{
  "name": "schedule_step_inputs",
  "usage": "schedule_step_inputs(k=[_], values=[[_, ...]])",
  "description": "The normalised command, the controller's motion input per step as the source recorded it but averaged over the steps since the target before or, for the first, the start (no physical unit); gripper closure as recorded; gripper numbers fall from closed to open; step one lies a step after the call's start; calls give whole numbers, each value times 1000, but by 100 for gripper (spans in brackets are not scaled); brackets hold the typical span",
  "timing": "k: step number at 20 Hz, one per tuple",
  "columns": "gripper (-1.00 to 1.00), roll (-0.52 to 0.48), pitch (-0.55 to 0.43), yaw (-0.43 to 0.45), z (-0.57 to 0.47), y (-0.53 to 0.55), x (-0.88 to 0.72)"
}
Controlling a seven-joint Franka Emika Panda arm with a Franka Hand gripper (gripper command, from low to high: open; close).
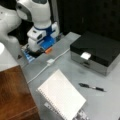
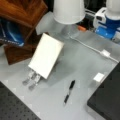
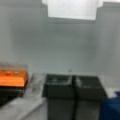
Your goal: Turn off the lamps. Pick up the book. Place the book on the shelf position.
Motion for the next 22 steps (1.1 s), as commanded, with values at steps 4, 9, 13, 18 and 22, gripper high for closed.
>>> schedule_step_inputs(k=[4, 9, 13, 18, 22], values=[[-100, 15, -151, 92, -33, -234, -207], [-100, 13, -119, 93, -67, -222, -187], [-100, 35, -87, 91, -69, -228, -164], [-100, 37, -77, 95, 4, -259, -53], [-100, 22, -54, 93, 100, -250, 63]])
